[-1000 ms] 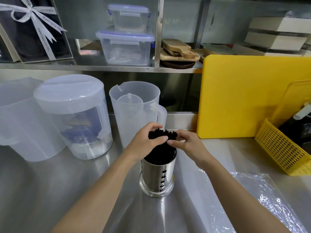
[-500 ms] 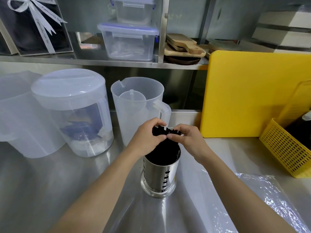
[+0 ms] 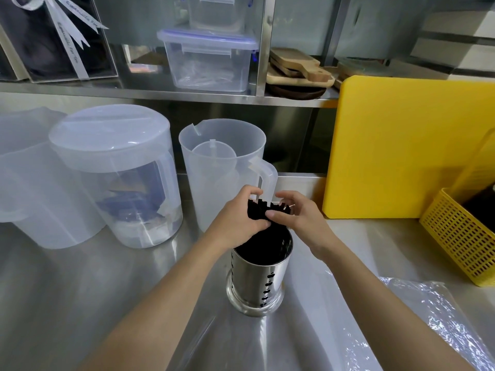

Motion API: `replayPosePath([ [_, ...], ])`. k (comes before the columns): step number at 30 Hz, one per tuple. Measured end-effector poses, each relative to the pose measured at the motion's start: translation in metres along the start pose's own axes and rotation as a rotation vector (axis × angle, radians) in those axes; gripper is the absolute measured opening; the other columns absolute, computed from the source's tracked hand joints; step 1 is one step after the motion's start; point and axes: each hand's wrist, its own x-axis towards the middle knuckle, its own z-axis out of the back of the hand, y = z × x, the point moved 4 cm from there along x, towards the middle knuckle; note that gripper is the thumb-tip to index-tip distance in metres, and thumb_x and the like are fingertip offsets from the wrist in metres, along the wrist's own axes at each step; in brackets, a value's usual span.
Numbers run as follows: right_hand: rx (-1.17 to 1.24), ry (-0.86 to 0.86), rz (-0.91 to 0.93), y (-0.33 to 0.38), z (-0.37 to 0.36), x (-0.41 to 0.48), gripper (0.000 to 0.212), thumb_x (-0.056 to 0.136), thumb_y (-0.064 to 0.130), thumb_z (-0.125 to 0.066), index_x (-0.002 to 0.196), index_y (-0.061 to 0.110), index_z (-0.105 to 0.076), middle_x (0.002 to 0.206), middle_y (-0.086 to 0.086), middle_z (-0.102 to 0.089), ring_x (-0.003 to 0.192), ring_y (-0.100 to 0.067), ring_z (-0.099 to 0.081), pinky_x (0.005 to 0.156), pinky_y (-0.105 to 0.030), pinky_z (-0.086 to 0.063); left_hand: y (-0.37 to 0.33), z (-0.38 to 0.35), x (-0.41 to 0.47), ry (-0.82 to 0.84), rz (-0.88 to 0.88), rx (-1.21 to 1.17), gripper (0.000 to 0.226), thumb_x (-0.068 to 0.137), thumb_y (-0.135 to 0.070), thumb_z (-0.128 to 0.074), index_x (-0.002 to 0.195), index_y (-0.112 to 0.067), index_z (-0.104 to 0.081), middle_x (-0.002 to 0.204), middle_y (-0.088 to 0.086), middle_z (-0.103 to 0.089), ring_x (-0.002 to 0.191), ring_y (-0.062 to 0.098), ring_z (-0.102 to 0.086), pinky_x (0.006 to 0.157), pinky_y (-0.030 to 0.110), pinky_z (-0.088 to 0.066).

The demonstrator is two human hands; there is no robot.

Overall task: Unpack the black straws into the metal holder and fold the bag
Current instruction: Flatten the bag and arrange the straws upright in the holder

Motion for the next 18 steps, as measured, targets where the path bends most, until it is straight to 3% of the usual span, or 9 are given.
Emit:
replayPosePath([
  [5,0.008,0.08,0.031,0.001,-0.008,-0.003,0.005,0.083,0.017,-0.065,0.086,0.021,-0.063,0.083,0.003,-0.063,0.08,-0.01,-0.062,0.062,-0.009,-0.052,0.01,0.001,0.003,-0.056,0.048,-0.103,0.036,0.078,-0.014,-0.068,0.108,-0.024,-0.052,0.098,0.003,-0.058,0.09,0.02,-0.057,0.07,0.022,-0.044],
  [9,0.065,0.07,0.057,0.001,-0.007,-0.002,0.008,0.084,0.015,-0.063,0.08,0.021,-0.064,0.079,0.004,-0.062,0.075,0.001,-0.063,0.061,-0.008,-0.05,0.012,0.003,0.001,-0.073,0.026,-0.179,0.019,0.077,-0.01,-0.069,0.081,-0.025,-0.059,0.078,-0.007,-0.06,0.08,0.014,-0.058,0.069,0.019,-0.042],
  [11,0.079,0.072,0.068,0.003,-0.008,-0.001,0.006,0.084,0.018,-0.063,0.078,0.021,-0.064,0.077,0.005,-0.061,0.072,0.008,-0.061,0.062,-0.006,-0.048,0.011,0.003,0.001,-0.062,0.019,-0.215,0.015,0.078,-0.012,-0.069,0.079,-0.024,-0.061,0.079,-0.004,-0.063,0.08,0.014,-0.06,0.072,0.022,-0.046],
  [18,0.112,0.044,0.066,0.011,-0.007,0.001,0.015,0.087,0.016,-0.06,0.075,0.019,-0.068,0.068,0.009,-0.066,0.07,0.002,-0.065,0.06,-0.007,-0.05,0.007,0.003,0.002,-0.096,-0.023,-0.222,0.014,0.076,-0.015,-0.072,0.076,-0.024,-0.062,0.076,-0.006,-0.063,0.077,0.012,-0.06,0.07,0.02,-0.043],
])
